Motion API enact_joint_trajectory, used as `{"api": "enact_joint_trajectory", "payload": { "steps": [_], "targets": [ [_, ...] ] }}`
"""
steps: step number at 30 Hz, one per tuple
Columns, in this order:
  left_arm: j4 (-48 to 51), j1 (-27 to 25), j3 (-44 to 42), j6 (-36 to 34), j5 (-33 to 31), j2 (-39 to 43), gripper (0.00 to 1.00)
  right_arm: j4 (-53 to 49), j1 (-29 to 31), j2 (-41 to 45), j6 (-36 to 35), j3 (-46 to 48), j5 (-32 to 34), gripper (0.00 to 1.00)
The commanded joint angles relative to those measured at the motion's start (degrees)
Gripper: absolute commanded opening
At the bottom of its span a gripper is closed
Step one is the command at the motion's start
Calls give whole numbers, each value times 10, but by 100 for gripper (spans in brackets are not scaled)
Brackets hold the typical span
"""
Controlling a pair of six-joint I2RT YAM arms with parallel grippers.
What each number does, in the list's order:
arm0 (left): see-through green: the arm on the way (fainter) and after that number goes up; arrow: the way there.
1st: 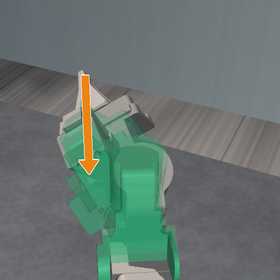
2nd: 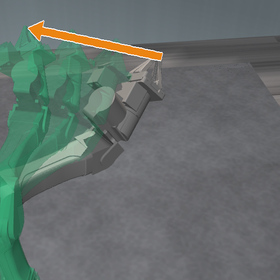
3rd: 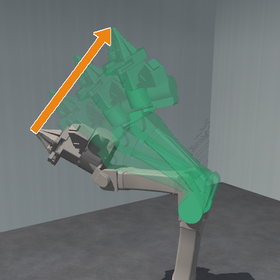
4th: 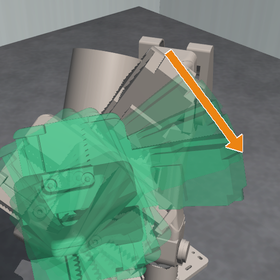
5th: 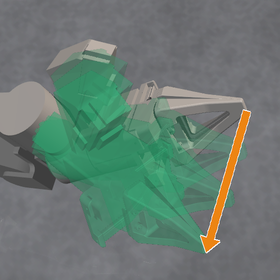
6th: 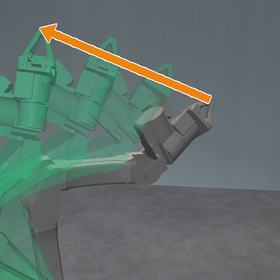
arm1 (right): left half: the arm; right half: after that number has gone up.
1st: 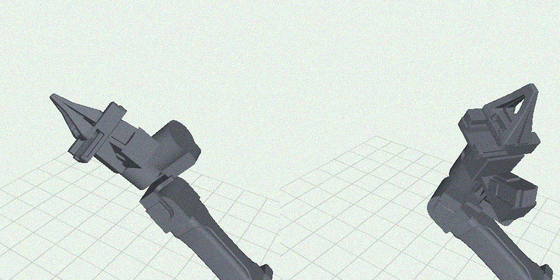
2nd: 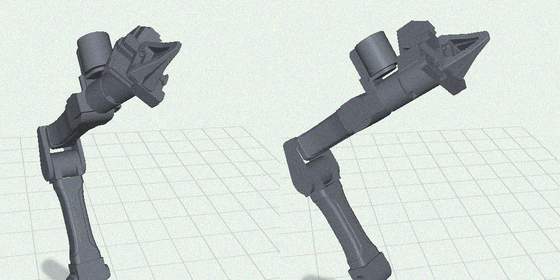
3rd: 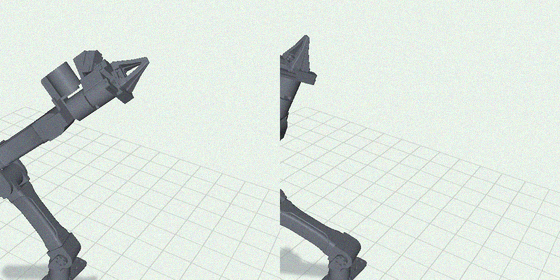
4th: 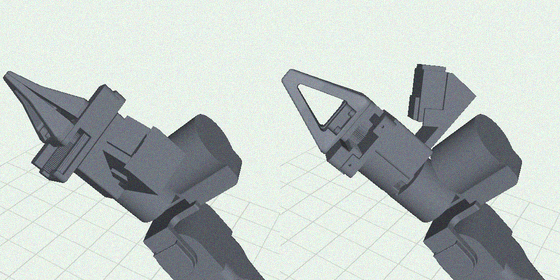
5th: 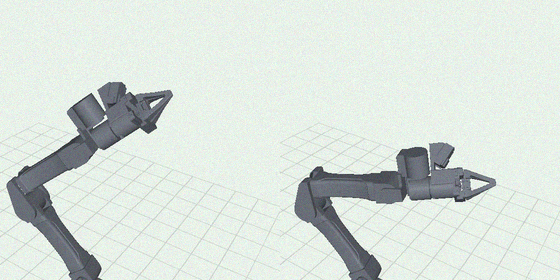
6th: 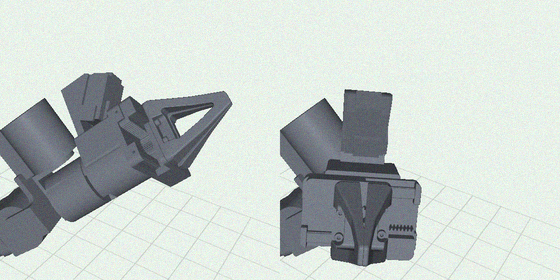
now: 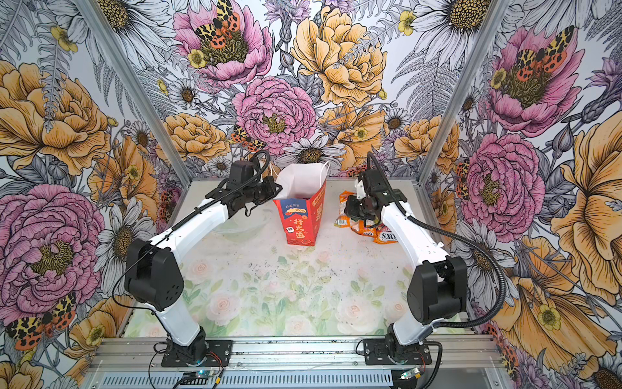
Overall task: Place the snacks into the paper bag
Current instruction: 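Lift the orange snack bag high with the right gripper, then carry the orange snack bag over the red bag's opening with the right gripper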
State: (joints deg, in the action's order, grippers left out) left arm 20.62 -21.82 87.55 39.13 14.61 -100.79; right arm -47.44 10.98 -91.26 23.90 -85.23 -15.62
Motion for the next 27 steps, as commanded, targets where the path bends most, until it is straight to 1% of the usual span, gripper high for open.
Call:
{"api": "enact_joint_trajectory", "payload": {
  "steps": [1,5,8,10,15,18,21,24,27],
  "targets": [
    [-15,8,-13,7,4,-5,0,-35,-2,38,-21,-81,21,0],
    [-21,8,-16,12,4,-4,0,-38,-1,39,-15,-195,18,0],
    [-30,8,-21,17,6,-5,0,-36,12,10,-3,-300,14,0],
    [-33,8,-23,21,6,-6,0,-31,33,-23,-2,-382,24,0],
    [-38,3,-29,26,-5,-4,0,-22,95,-124,0,-562,87,0],
    [-37,2,-32,27,-9,1,0,-13,121,-188,20,-647,109,0],
    [-37,3,-33,27,-14,7,0,1,143,-238,42,-693,136,0],
    [-39,4,-34,27,-15,9,0,16,161,-269,63,-695,156,0],
    [-40,4,-36,27,-14,9,0,17,172,-291,82,-690,162,0]
  ]
}}
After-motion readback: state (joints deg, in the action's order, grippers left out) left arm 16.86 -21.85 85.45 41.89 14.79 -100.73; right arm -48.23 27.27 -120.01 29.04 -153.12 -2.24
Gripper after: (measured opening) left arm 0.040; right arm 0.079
